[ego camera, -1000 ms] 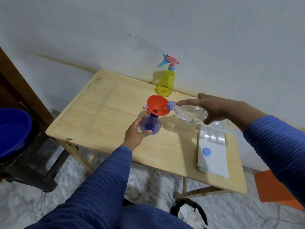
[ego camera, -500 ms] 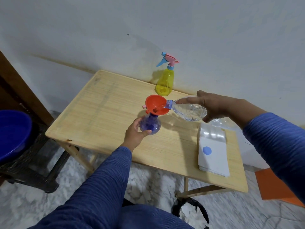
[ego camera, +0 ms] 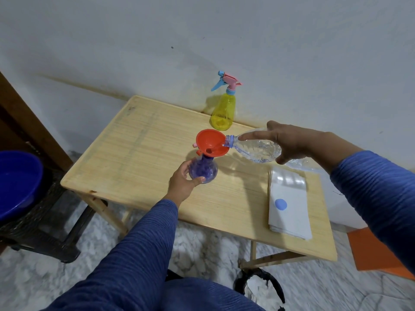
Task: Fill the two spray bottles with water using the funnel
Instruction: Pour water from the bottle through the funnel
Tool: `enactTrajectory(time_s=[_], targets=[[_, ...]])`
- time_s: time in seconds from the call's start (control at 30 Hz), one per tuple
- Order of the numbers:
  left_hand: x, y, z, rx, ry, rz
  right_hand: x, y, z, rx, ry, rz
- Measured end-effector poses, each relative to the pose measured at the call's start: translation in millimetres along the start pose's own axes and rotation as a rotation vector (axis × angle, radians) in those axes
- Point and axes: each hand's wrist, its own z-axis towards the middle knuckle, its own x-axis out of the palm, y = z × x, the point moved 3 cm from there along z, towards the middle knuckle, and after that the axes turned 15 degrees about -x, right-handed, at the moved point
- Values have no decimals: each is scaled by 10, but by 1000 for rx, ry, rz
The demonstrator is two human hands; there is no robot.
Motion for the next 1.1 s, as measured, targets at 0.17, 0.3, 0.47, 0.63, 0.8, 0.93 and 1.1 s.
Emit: enactTrajectory(time_s=[0.17, 0.3, 0.47, 0.63, 0.8, 0.93, 1.1], targets=[[3, -4, -9, 6, 8, 8, 25, -17, -28, -4, 2, 1], [-4, 1, -2, 9, 8, -4, 77, -55, -53, -2, -49, 63], [6, -5, -11, 14, 11, -21, 196, -75, -88, -24, -179, 197], [5, -11, -18, 11, 12, -24, 256, -100, -83, -58, -388, 343], [2, -26, -26, 12, 16, -24, 176, -223, -160, -15, -750, 442], [6, -28, -46, 26, 10, -18, 209, -325, -206, 103, -1035, 512], [5, -3, -24, 45, 14, -19, 312, -293, -157, 300, -1251, 530]])
